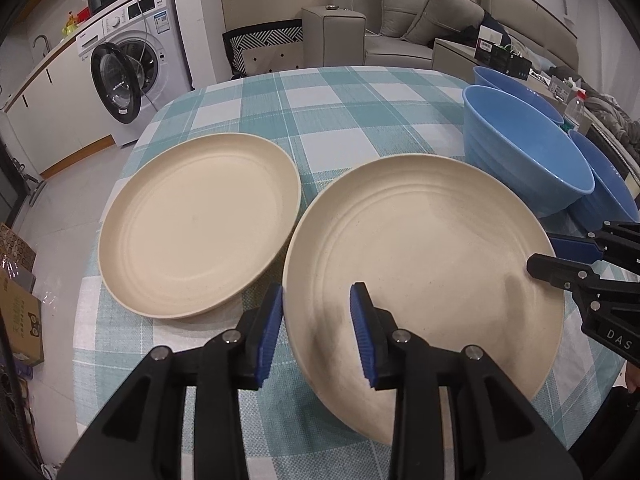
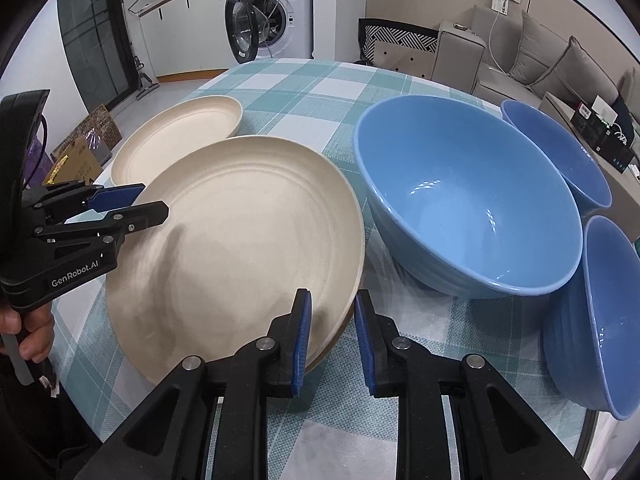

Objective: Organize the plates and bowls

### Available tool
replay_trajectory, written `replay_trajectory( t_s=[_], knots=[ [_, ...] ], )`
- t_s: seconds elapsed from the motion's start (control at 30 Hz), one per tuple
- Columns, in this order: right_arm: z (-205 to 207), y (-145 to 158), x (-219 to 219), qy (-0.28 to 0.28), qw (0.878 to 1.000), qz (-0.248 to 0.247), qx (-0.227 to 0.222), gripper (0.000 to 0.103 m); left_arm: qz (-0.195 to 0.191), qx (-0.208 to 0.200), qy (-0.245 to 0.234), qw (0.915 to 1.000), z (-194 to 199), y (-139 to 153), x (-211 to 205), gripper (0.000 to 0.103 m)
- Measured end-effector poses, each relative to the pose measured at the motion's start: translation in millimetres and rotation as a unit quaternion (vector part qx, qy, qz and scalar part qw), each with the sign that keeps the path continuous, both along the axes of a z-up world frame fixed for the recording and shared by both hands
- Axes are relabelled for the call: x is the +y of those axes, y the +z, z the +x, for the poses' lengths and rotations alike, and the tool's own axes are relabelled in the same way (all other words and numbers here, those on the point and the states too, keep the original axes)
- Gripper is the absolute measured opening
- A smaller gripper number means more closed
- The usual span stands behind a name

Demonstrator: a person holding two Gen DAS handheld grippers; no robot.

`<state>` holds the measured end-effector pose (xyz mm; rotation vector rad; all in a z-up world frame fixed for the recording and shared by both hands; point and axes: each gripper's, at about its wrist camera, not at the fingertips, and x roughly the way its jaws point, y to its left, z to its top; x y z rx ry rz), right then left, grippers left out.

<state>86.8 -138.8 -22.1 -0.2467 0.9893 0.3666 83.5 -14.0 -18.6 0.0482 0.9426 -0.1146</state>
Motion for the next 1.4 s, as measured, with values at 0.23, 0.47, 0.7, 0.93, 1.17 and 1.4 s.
replay_trajectory(
  t_s=[0.23,0.47,0.7,0.93,1.17,1.4],
  knots=[
    [1.2,-5.2,-0.5,0.0,1.0,0.005,-0.002,0.031,0.001,0.009,-0.008,0.9999,0.9,-1.8,-2.7,0.04],
    [-0.5,-1.3,-0.4,0.016,1.0,0.02,-0.004,0.051,0.001,0.001,-0.018,0.9998,-2.8,2.1,-5.7,0.055],
    [-5.5,6.5,-0.8,0.02,0.999,0.03,-0.017,0.086,-0.012,-0.001,-0.008,0.9999,-2.2,7.8,2.8,0.056],
    [-6.6,12.5,-1.8,0.02,0.999,0.039,-0.029,0.098,-0.034,-0.011,0.009,0.9993,-3.1,15.8,17.6,0.084],
    [-12.8,25.1,3.7,0.039,0.997,0.059,-0.04,0.1,-0.044,-0.054,0.022,0.9973,-8.6,30.8,27.1,0.103],
    [-9.5,47.3,3.4,0.046,0.994,0.094,-0.045,0.1,-0.037,-0.074,0.043,0.9957,-11.0,40.6,36.3,0.103]
  ],
)
